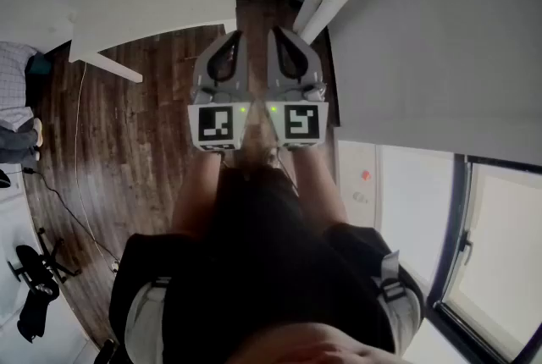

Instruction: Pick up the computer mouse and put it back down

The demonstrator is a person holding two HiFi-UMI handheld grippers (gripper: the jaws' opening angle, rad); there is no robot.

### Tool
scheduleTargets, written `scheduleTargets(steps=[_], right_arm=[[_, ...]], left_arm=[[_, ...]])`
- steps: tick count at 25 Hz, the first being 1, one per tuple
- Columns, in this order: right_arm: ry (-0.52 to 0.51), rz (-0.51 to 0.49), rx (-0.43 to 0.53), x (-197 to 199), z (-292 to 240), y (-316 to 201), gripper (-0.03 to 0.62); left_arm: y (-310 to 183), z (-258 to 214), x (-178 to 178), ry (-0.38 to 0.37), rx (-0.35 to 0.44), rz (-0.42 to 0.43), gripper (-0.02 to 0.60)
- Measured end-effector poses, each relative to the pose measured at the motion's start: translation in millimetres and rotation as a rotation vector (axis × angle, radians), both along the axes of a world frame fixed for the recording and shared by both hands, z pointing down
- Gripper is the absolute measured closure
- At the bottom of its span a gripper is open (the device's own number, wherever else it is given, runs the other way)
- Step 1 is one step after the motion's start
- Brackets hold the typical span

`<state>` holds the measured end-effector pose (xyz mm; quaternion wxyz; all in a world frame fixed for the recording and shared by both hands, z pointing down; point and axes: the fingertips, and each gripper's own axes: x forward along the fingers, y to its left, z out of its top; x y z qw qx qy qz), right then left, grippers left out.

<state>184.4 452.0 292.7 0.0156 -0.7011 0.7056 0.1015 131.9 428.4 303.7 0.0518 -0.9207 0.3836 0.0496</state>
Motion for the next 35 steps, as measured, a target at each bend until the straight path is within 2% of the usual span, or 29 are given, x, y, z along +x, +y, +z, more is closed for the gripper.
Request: scheduleTargets(steps=[9,21,29,32,35], right_arm=[[-0.012,-0.018,0.025,13,-6,6,0.58],[-0.023,-0.122,-0.014,33,18,-13,0.58],[-0.034,-0.182,-0.044,2,36,-78,0.58],[-0.02,-0.194,-0.047,-12,39,-110,0.58],[-0.013,-0.191,-0.06,-23,43,-142,0.58]], left_arm=[[6,-4,14,0.006,0.016,-0.014,0.58],[-5,15,25,-0.025,-0.019,-0.136,0.58],[-66,34,-10,-0.023,-0.047,-0.2,0.58],[-99,38,-23,-0.004,-0.057,-0.206,0.58],[-129,43,-31,-0.019,-0.057,-0.192,0.58]])
